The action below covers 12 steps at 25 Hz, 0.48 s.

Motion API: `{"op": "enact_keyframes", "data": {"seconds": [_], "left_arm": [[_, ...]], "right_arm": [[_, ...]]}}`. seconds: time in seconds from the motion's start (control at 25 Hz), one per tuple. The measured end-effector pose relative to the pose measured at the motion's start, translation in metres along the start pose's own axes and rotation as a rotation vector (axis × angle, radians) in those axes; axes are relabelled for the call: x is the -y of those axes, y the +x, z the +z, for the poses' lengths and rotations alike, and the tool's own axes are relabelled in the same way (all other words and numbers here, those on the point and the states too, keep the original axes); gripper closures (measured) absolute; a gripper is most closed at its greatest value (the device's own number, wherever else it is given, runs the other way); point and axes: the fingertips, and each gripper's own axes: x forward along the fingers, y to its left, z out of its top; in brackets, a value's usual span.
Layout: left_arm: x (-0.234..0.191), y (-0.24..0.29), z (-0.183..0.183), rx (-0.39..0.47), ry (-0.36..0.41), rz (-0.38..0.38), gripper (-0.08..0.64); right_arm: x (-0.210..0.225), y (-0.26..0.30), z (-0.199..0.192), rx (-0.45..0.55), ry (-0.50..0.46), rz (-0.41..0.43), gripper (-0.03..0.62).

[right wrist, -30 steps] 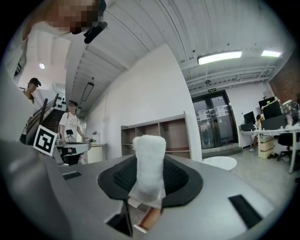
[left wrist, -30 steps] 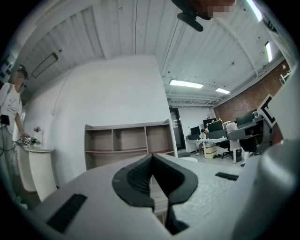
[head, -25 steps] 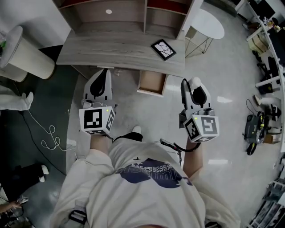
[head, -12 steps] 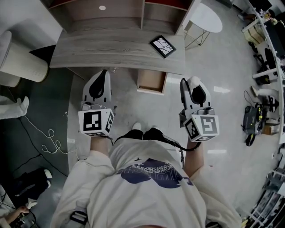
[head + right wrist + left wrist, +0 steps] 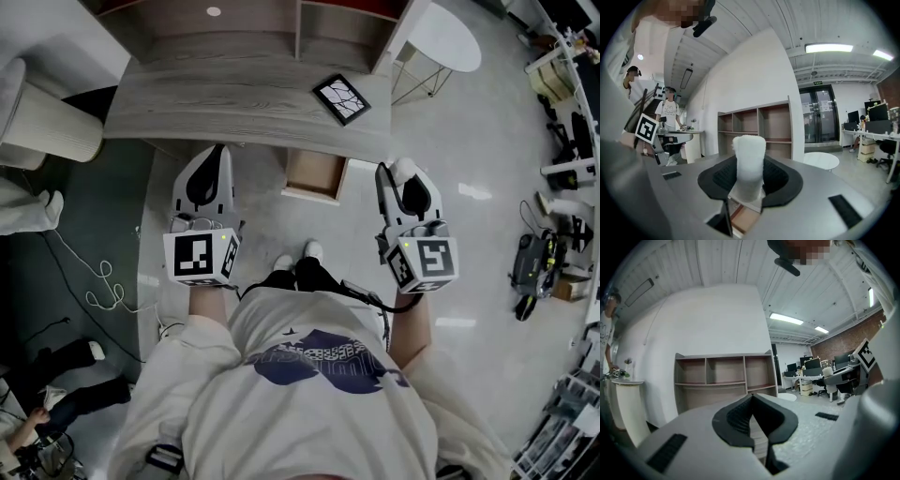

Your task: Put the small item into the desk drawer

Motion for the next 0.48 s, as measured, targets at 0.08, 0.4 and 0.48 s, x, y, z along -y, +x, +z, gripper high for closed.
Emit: {"op": "enact_keyframes", "data": {"seconds": [0.08, 0.4, 0.48], "left_arm": [[0.008, 0.009, 0.0, -0.006, 0.008, 0.013, 0.552], [0.026, 0.021, -0.02, -0.048, 0.006, 0.045, 0.551], [0.028, 0.022, -0.027, -0.06, 0.002, 0.046, 0.551]], "right_arm": [[0.009, 0.008, -0.006, -0.019, -0.024, 0.03, 0.459], [0.019, 0.046, -0.054, -0.121, -0.099, 0.157, 0.459], [0.018, 0.056, -0.071, -0.157, -0.104, 0.184, 0.459]]}}
